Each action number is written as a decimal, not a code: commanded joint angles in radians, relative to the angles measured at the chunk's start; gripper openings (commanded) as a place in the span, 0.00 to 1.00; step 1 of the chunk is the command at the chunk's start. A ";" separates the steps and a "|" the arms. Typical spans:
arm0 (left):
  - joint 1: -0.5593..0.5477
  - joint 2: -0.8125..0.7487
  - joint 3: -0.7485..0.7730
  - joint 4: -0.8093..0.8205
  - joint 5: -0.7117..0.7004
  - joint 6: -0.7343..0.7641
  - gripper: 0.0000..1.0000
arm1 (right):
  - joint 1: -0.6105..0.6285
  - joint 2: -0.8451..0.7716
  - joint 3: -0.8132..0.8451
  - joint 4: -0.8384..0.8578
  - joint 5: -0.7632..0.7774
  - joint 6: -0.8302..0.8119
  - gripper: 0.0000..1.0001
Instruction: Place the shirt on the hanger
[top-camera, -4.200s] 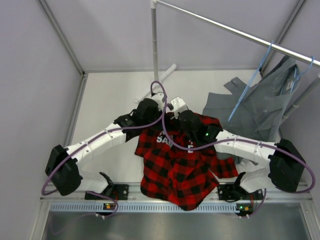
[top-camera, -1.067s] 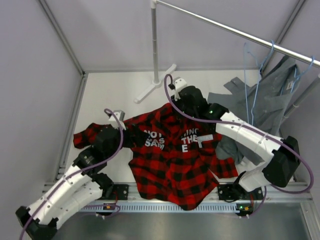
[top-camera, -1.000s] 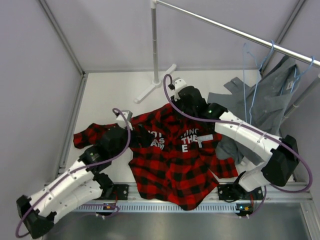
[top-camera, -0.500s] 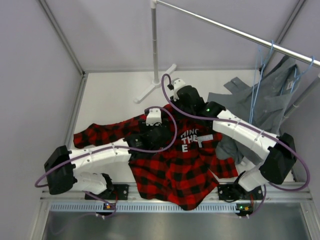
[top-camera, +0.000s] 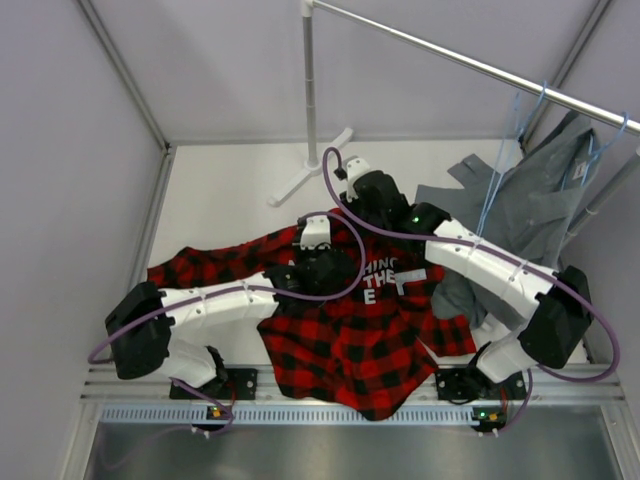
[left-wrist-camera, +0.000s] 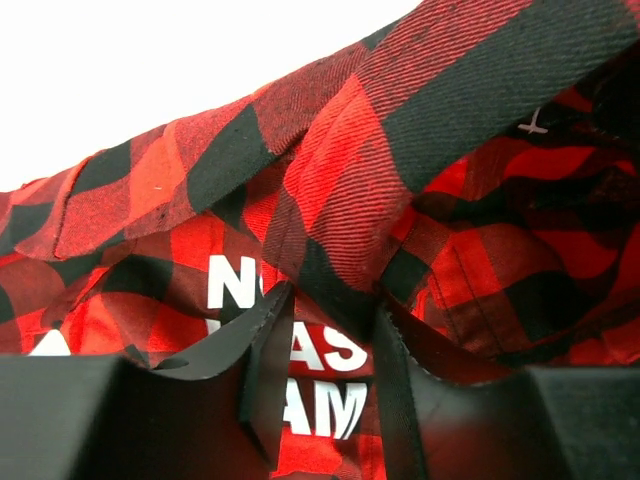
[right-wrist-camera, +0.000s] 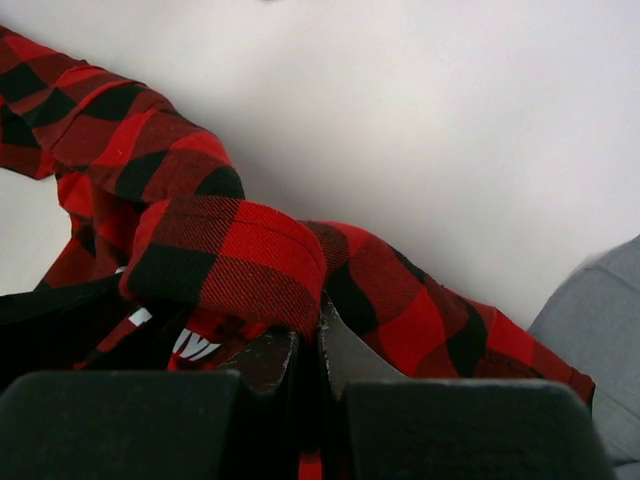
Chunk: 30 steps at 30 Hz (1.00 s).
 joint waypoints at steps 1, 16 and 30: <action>0.007 -0.011 0.037 0.056 -0.005 -0.010 0.33 | -0.007 0.013 0.056 0.005 -0.005 0.000 0.00; 0.109 -0.106 -0.019 0.079 0.082 0.033 0.00 | -0.020 0.000 0.042 0.005 -0.055 -0.010 0.00; 0.398 -0.114 0.105 -0.145 0.766 0.214 0.00 | -0.069 -0.072 0.101 -0.046 -0.122 0.013 0.85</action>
